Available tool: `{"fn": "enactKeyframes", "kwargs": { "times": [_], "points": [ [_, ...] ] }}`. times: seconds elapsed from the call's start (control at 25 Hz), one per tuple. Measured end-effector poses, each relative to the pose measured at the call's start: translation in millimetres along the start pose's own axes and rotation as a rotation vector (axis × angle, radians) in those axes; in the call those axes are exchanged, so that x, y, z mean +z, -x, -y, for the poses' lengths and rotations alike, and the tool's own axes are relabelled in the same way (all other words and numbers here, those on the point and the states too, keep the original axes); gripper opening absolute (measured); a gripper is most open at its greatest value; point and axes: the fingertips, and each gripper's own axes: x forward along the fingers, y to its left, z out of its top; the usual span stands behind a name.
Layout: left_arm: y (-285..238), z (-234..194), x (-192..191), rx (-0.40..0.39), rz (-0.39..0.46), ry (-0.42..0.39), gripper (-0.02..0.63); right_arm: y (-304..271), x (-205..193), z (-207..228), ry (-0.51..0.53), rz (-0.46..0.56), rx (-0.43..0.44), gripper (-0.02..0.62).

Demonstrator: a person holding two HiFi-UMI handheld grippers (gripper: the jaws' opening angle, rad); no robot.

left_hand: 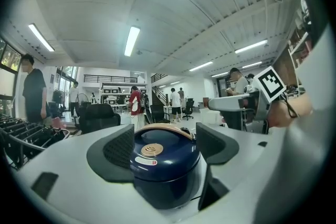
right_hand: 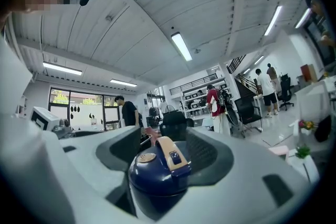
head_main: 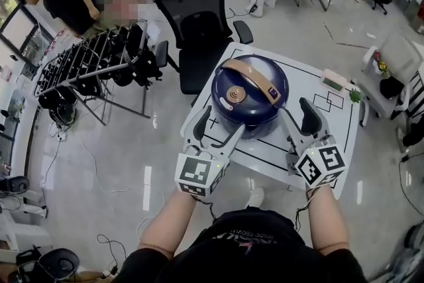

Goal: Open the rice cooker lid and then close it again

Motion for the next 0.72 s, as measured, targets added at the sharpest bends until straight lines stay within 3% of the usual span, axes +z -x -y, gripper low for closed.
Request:
{"fn": "enactKeyframes", "kwargs": {
  "times": [0.32, 0.72],
  "points": [
    [-40.2, 4.6, 9.3, 0.013, -0.006, -0.029, 0.356, -14.7, -1.9, 25.9, -0.016, -0.02, 0.034, 0.272],
    [-75.9, -9.9, 5.8, -0.02, -0.044, -0.079, 0.356, -34.0, -11.3, 53.2, -0.063, -0.021, -0.001, 0.272]
  ]
}}
